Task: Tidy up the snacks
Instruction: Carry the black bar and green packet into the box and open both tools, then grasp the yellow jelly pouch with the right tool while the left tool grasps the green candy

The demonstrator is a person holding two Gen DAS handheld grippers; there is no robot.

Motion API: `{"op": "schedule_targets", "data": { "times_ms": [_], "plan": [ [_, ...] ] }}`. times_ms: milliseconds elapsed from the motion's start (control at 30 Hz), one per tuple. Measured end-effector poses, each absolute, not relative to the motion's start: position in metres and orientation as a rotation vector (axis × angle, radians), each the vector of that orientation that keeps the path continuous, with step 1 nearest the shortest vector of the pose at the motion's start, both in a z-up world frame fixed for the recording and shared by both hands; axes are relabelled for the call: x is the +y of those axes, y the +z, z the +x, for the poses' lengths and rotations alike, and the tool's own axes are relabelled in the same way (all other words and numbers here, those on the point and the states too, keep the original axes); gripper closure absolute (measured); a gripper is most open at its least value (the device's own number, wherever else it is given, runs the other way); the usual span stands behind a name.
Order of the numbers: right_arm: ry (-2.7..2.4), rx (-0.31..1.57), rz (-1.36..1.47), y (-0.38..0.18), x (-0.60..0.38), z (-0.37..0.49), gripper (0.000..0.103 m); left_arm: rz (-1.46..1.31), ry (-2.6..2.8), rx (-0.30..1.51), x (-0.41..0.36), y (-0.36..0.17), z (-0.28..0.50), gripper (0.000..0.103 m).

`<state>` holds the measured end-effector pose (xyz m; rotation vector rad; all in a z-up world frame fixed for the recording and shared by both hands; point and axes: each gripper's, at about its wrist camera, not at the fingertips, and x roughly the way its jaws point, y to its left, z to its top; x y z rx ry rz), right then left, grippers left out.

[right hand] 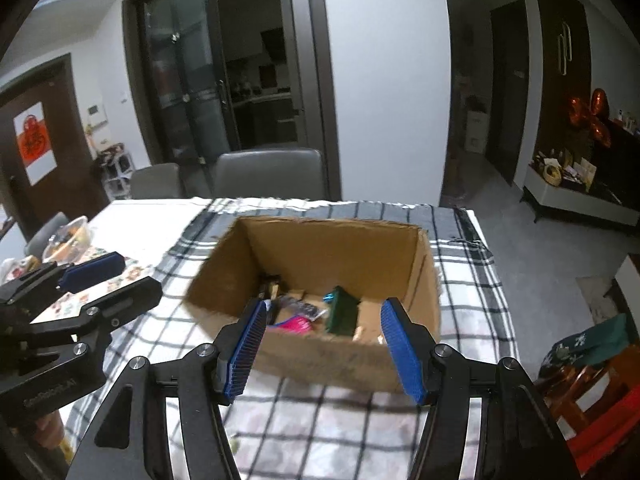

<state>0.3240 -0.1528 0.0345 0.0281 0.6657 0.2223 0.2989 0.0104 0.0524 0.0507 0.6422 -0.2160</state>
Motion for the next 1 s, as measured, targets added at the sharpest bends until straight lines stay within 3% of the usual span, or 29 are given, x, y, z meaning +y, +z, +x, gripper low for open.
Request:
{"op": "schedule_targets", "data": {
  "times_ms": [433, 1000],
  "plan": [
    [0.350, 0.693, 0.000, 0.007, -0.127, 0.251, 0.043, 0.050, -0.174, 0.657, 0.026, 0.028, 0.217, 0.047],
    [0.479, 0.817, -0.099, -0.054, -0.094, 0.202, 0.043, 0.050, -0.067, 0.792, 0.047, -0.046, 0.154, 0.047]
  ]
}}
